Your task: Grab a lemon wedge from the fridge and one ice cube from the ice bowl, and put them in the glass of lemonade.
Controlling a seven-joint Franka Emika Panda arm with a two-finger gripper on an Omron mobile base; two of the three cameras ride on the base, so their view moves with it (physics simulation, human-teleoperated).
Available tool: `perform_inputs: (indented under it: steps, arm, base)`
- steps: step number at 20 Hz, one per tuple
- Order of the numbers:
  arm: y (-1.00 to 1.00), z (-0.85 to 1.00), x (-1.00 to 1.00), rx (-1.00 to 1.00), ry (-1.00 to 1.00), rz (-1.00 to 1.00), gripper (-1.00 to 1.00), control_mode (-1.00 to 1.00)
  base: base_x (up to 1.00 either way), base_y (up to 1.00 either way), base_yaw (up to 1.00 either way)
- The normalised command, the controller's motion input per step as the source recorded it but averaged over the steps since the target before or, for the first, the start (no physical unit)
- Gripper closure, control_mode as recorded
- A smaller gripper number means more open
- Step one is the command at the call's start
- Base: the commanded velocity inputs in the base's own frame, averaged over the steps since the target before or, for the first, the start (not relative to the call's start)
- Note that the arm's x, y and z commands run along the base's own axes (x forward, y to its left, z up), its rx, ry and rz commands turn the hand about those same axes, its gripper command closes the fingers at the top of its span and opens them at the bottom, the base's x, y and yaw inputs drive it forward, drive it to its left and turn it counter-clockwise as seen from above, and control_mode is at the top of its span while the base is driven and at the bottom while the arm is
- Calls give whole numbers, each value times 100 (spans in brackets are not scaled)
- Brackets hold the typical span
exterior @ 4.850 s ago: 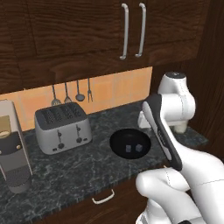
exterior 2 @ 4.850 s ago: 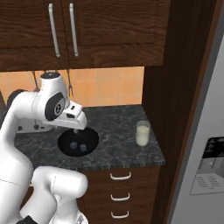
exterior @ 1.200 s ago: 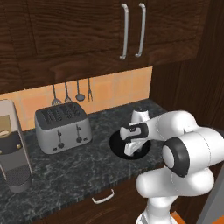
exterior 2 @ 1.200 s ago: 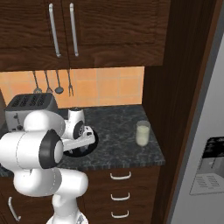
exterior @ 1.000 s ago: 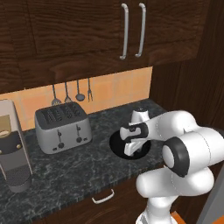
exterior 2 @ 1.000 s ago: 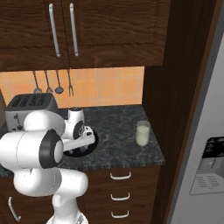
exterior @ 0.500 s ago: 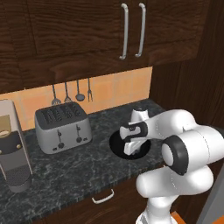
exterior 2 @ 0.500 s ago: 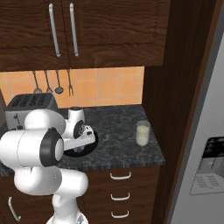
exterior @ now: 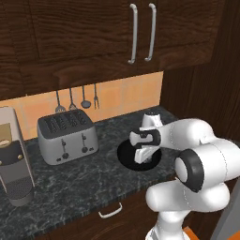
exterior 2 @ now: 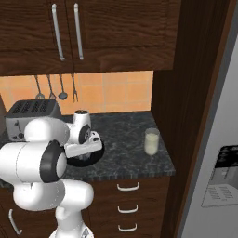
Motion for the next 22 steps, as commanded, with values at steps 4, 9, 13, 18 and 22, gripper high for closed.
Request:
perform_inputs:
  steps: [4,9,13,18,22]
  arm:
    - [-48,97,-39,0,-1,-12,100,-100]
    - [-31,100,-19,0,-1,-17,100,-100]
    - [-32,98,-4,0,0,-18,100,-100]
    - [-46,56,0,-2,-9,-23,100,-100]
    - [-52,34,22,-7,-25,-29,100,-100]
  base:
    - [0,0,0]
    - [0,0,0]
    - [0,0,0]
    - [0,0,0]
    - [0,0,0]
